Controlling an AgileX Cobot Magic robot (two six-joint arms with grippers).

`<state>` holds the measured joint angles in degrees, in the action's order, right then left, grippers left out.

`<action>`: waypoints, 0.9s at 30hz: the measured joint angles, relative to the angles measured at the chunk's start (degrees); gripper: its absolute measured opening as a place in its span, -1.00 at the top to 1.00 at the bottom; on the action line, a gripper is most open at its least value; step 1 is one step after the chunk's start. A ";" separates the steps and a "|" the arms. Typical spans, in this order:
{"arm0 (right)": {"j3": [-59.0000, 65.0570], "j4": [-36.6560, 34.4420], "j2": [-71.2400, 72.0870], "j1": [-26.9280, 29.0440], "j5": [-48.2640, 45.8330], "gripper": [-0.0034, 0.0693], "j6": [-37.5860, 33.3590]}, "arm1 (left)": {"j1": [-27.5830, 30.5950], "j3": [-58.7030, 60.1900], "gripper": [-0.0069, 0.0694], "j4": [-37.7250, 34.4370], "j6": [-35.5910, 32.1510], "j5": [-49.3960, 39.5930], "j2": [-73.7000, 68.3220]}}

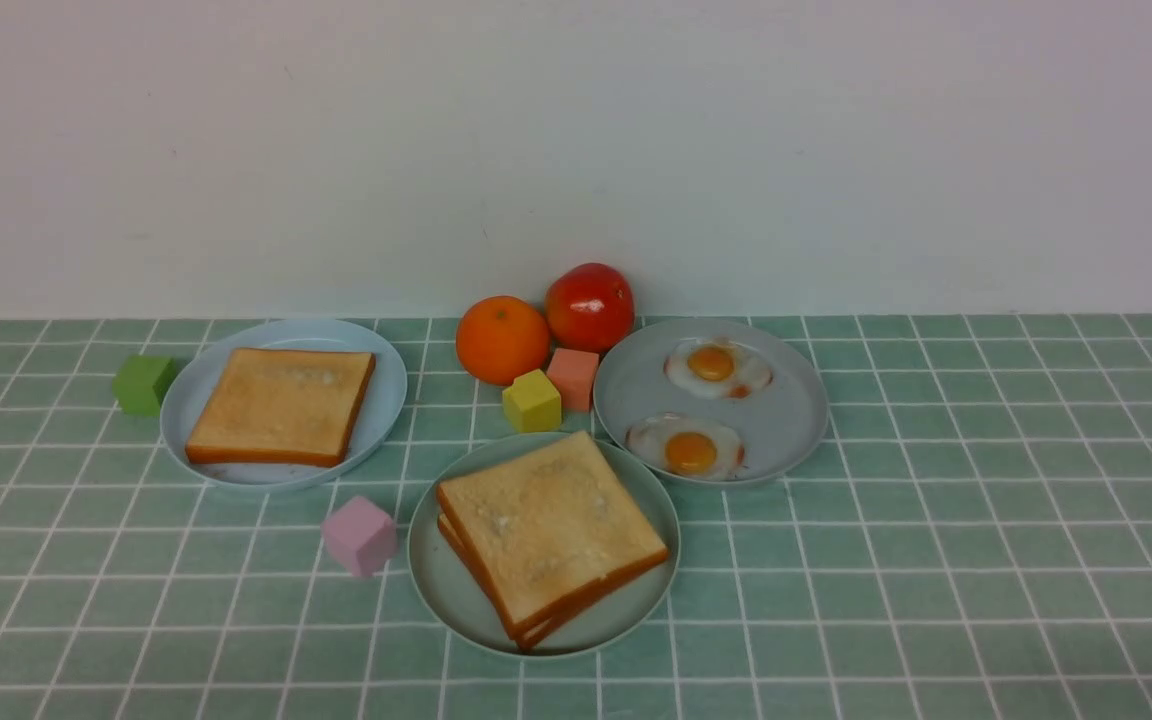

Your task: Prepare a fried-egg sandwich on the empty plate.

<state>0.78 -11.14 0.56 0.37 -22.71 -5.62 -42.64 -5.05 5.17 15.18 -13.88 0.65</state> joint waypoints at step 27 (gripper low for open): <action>0.00 -0.06 0.00 0.00 0.00 0.87 0.00 | 40.81 6.39 0.85 -7.23 -4.16 0.22 0.00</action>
<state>0.78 -11.19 0.56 0.37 -22.71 -5.62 -1.84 1.34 -2.06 11.03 -13.66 0.65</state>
